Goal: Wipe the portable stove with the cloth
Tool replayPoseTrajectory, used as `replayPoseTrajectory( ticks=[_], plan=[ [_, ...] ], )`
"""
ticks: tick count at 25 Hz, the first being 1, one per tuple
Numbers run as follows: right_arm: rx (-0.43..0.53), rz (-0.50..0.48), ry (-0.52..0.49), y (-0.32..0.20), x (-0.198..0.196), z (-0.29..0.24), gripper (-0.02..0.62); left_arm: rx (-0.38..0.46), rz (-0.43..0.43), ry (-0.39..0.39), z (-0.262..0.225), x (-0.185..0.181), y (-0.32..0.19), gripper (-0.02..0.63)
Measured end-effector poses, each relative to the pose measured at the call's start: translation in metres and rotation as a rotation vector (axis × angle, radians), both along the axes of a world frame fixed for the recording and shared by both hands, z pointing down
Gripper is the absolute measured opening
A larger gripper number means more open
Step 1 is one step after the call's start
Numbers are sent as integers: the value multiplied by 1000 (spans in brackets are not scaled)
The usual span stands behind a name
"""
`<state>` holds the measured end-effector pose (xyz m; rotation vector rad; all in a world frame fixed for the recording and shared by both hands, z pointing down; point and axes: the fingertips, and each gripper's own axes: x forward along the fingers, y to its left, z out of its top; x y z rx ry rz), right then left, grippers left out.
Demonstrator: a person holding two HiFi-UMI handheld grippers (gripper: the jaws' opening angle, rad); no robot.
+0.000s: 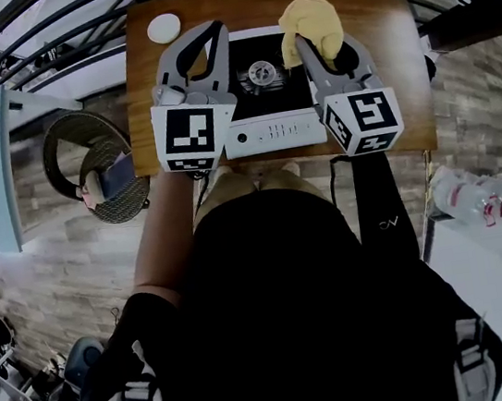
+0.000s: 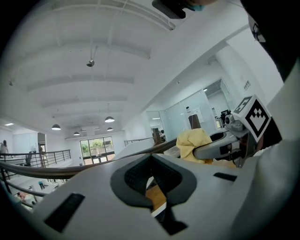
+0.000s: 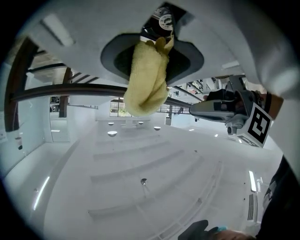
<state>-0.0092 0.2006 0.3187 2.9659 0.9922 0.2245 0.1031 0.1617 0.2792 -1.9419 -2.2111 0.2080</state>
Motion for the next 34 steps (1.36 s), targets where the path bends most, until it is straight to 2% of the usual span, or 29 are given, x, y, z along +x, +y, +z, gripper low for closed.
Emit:
replayPoseTrajectory(
  ticks=[6,11,34],
  plan=[
    [9,28,-6,2,3,2,120,1,9,-15,0,2,3,6],
    [-27,67,-78,4,-2,4,120,0,8,-22,1,4,5,6],
    [-18,87,-93,7,-3,11,120,17,33,-33,9,-4,14,6]
  ],
)
